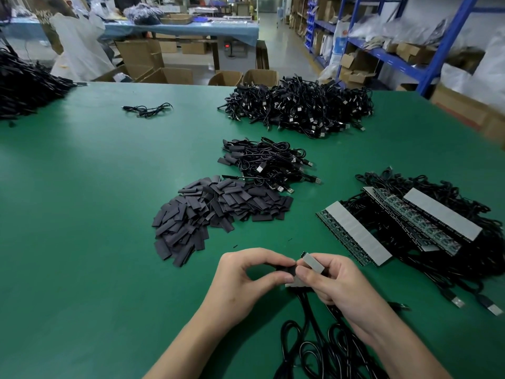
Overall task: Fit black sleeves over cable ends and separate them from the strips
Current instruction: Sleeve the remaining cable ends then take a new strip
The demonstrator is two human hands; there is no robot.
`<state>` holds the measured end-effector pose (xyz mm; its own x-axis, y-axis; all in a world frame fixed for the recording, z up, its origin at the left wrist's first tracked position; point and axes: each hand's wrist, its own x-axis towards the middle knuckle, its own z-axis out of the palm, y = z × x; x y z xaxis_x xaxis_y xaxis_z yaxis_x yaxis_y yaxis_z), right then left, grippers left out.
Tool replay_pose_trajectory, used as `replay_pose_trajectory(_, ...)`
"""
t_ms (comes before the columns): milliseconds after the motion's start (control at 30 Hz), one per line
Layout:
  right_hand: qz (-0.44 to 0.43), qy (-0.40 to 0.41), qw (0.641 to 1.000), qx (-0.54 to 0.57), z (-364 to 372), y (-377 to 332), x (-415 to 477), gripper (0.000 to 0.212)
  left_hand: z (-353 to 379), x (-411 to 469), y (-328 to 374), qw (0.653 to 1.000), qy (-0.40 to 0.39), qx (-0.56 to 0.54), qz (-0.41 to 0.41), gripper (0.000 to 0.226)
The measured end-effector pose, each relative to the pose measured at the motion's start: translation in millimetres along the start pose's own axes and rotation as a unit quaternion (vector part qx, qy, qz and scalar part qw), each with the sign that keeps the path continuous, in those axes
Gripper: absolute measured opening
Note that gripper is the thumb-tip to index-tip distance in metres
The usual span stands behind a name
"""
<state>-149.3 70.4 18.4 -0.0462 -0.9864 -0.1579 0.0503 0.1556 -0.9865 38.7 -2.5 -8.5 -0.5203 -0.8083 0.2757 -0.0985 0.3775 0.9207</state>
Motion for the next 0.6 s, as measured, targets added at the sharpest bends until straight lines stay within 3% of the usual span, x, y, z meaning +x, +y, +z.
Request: replay_pose_trajectory(600,0.005,-0.010,1.000,0.004,-3.8,5.5,2.7,0.027,1.0,0.5,-0.7,0.999,-0.003,-0.043,-0.010,0.015)
